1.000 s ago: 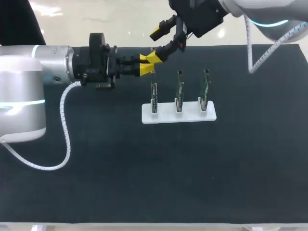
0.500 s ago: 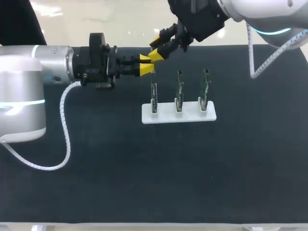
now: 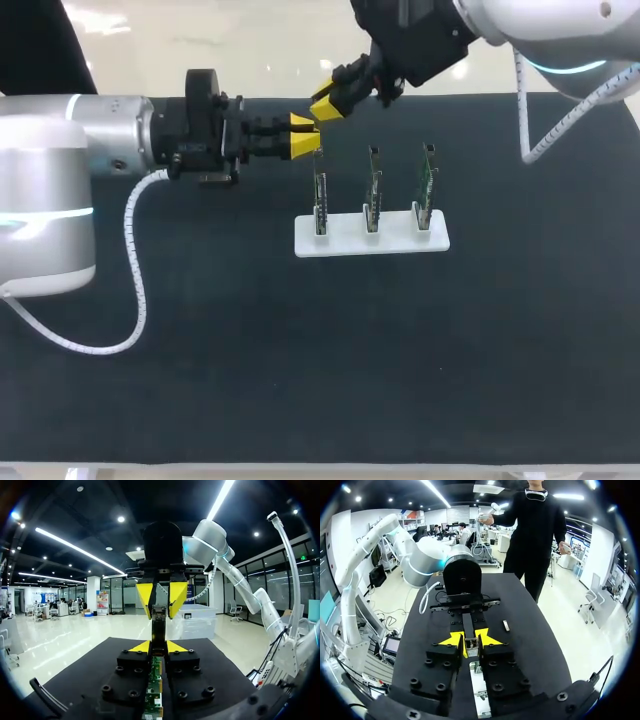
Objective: Pick up the optical module with the left hand, and insert it into the network port with the right hand.
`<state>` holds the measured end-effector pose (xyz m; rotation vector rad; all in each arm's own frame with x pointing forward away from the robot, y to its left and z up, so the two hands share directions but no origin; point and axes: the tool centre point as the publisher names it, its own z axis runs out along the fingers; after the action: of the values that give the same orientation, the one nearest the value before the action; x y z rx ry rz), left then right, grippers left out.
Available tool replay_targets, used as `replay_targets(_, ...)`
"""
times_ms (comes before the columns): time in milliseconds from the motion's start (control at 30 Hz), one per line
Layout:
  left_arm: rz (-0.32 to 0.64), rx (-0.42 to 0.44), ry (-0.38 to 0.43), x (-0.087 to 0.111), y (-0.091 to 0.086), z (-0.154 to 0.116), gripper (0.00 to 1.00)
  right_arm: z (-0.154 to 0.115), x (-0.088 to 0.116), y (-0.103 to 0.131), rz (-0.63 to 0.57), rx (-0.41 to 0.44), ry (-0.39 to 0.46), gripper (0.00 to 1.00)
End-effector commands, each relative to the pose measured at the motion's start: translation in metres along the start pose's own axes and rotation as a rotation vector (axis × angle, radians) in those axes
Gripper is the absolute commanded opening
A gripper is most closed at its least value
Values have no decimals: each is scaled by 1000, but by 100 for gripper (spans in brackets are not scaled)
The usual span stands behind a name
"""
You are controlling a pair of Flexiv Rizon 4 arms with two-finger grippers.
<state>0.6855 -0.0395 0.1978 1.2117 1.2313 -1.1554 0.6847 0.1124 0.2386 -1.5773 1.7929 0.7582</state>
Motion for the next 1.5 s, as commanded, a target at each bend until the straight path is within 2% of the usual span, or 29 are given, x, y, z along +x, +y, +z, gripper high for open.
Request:
replay_targets(33,1,-3,-2,0,1,0,0,2,0,2,1,5,3,0)
replay_targets(133,1,-3,-2,0,1,0,0,2,0,1,1,7,5,0)
replay_targets(167,1,-3,-2,0,1,0,72,3,0,1,0,6,5,0)
replay_targets(200,1,-3,-2,0,1,0,100,3,0,1,0,6,5,0)
replay_targets(567,1,-3,-2,0,1,0,100,3,0,-1,-6,-1,7,0)
replay_targets(733,-9,-17,33,-9,6,-20,100,3,1,-2,-7,0,11,0)
replay_targets(967,-19,-28,179,-11,15,-53,100,4,2,-4,-8,1,12,0)
replay_targets(1133,-3,3,279,-8,21,-75,100,5,3,-5,-12,0,11,0)
replay_targets(1300,-10,32,434,-7,27,-96,100,6,3,-5,-13,-1,13,0)
replay_targets(1500,-4,42,524,-5,29,-110,100,6,4,-8,-16,-4,18,0)
